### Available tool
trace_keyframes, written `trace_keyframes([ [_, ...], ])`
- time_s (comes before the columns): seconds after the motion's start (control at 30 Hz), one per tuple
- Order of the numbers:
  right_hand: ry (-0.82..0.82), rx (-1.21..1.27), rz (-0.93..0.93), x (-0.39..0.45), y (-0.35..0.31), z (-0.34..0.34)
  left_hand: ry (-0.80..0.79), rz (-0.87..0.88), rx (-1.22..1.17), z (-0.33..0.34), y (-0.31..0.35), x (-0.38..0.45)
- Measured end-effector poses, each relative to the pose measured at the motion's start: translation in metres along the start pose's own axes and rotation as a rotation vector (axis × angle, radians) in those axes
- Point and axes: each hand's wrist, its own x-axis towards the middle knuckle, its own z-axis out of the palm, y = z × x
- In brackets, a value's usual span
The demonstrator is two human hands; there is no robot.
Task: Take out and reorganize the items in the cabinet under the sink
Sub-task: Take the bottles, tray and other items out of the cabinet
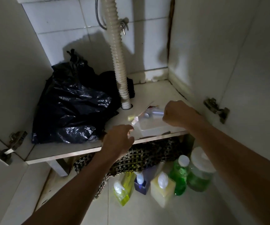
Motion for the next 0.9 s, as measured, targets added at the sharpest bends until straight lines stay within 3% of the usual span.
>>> trace_keyframes([
  [0.07, 0.083, 0.021, 0.086, 0.013, 0.038, -0.005, 0.082, 0.091, 0.052, 0.002, 0.023, 0.009],
  [0.23, 0.040, -0.113, 0.149, 0.017, 0.105, 0.025, 0.108, 0.121, 0.246, 0.028, 0.049, 0.032],
  [0.43, 0.125, -0.109, 0.180, 0.016, 0.112, 0.055, 0.053, 0.102, 0.320, 0.037, 0.048, 0.038],
  [0.6, 0.195, -0.037, 0.207, 0.021, 0.114, 0.064, 0.021, 0.077, 0.166, 0.044, 0.039, 0.033],
  [0.9, 0.201, 0.042, 0.223, 0.018, 0.108, 0.063, 0.151, 0.048, -0.127, 0.027, 0.047, 0.025],
])
